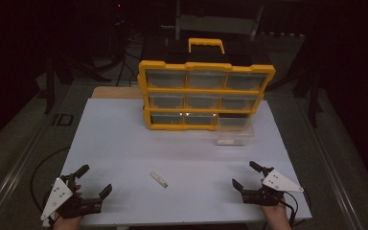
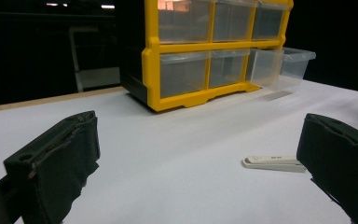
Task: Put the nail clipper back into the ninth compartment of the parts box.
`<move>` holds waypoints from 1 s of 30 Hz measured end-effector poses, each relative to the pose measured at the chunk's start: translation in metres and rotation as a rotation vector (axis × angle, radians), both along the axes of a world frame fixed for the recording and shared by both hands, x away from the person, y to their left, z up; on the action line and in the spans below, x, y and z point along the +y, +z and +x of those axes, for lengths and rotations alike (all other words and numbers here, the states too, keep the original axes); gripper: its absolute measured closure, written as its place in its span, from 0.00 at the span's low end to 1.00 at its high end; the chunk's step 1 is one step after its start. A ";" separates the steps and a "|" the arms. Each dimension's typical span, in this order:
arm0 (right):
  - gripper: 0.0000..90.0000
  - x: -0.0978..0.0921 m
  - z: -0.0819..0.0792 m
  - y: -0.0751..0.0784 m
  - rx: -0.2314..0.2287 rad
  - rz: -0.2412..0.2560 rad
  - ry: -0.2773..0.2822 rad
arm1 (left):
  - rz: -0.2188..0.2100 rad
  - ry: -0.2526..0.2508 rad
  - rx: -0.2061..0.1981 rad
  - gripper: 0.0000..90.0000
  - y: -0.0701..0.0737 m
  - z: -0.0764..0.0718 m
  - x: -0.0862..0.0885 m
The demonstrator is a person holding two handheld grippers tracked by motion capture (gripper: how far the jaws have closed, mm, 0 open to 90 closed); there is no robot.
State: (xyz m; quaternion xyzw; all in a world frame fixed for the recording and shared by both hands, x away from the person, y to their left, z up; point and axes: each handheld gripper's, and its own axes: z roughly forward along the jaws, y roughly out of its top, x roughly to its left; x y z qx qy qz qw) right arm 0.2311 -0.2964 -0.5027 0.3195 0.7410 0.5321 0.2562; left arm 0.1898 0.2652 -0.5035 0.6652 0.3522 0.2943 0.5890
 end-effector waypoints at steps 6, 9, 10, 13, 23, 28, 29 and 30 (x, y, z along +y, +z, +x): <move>0.10 0.000 -0.001 0.003 -0.011 -0.010 -0.018 | 0.000 0.008 0.008 0.00 0.000 -0.001 -0.001; 0.10 0.001 -0.002 0.003 -0.015 -0.013 -0.023 | 0.002 0.008 0.007 0.00 0.000 -0.001 -0.001; 0.10 0.001 -0.002 0.003 -0.015 -0.013 -0.023 | 0.002 0.008 0.007 0.00 0.000 -0.001 -0.001; 0.10 0.001 -0.002 0.004 -0.007 -0.002 -0.022 | -0.001 0.010 0.007 0.00 0.000 -0.001 0.000; 0.10 0.002 -0.003 0.016 0.041 0.007 -0.045 | -0.007 0.008 0.008 0.00 0.000 -0.001 0.001; 0.10 0.003 -0.002 0.026 0.045 0.003 -0.066 | -0.005 0.010 0.013 0.00 -0.001 0.000 0.001; 0.10 0.004 -0.001 0.032 0.053 0.009 -0.072 | -0.009 0.012 0.015 0.00 -0.001 0.000 0.002; 0.09 0.004 0.000 0.035 0.058 0.009 -0.067 | -0.010 0.011 0.015 0.00 -0.001 0.000 0.002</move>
